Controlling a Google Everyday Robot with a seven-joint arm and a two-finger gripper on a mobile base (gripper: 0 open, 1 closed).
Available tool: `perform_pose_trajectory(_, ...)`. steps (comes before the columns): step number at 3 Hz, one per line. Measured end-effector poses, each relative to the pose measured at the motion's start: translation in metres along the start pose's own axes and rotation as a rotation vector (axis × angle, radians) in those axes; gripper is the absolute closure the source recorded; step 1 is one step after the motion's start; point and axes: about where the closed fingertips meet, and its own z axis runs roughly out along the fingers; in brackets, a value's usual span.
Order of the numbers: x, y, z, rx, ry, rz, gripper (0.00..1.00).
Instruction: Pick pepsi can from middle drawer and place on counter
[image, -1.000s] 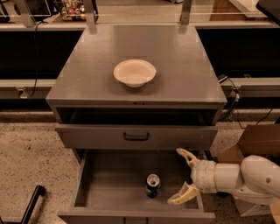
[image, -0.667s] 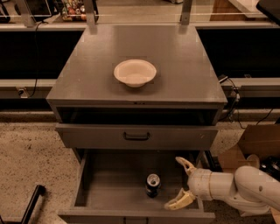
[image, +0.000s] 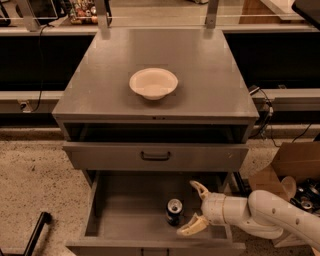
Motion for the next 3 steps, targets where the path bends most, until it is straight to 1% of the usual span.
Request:
perform_pose_trajectory(1,0.0264,0.0019,0.0318,-0.03,-0.005,0.021,0.0)
perform_pose_trajectory(2,0.0264,0.0019,0.0318,-0.03,-0.005,0.021,0.0)
perform_pose_trajectory(3,0.0282,-0.0015,0.0371,-0.016,0.012,0.016,0.0)
